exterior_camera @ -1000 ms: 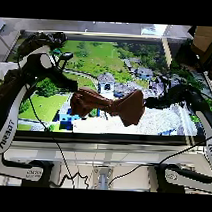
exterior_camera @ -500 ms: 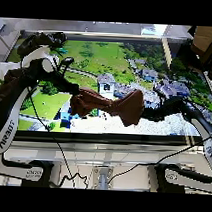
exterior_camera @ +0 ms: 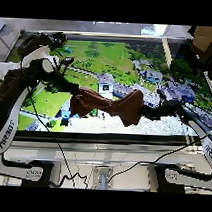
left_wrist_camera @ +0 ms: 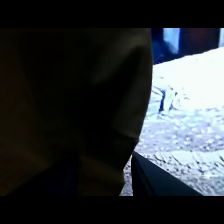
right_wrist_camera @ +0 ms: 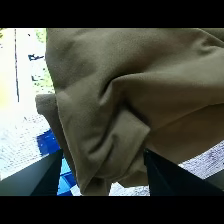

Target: Fold the shirts.

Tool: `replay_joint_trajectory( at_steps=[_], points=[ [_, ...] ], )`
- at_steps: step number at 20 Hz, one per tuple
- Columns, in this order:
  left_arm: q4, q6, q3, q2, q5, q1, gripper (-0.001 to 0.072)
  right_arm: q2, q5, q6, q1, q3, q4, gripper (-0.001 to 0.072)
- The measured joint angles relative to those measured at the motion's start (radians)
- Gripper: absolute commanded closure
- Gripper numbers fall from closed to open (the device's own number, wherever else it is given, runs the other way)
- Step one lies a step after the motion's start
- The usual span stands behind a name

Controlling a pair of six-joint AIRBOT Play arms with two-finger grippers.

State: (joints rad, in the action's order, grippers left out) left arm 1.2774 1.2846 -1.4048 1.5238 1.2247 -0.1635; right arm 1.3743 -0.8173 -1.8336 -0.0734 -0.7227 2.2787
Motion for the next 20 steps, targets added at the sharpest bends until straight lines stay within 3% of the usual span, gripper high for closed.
replay_joint_trajectory(
  at_steps=[3,5,6,12,18,20],
  points=[
    [0.015,0.003,0.001,0.0,0.009,0.001,0.013,0.021,0.039,-0.013,0.025,0.003,0.009,0.0509],
    [0.046,0.01,0.005,0.0,0.029,0.001,0.013,0.029,0.066,-0.018,0.05,0.003,0.009,0.0656],
    [0.06,0.016,0.011,0.0,0.04,0.003,0.013,0.032,0.08,-0.021,0.063,0.004,0.008,0.068],
    [-0.019,0.011,0.146,0.0,0.084,0.064,0.013,0.038,0.136,-0.026,0.104,0.004,0.005,0.0681],
    [-0.257,-0.1,0.261,0.0,0.105,0.095,0.0133,0.038,0.148,-0.026,0.11,0.004,0.001,0.0681],
    [-0.277,-0.115,0.272,0.0,0.11,0.097,0.0171,0.038,0.148,-0.026,0.11,0.004,0.001,0.0681]
  ],
)
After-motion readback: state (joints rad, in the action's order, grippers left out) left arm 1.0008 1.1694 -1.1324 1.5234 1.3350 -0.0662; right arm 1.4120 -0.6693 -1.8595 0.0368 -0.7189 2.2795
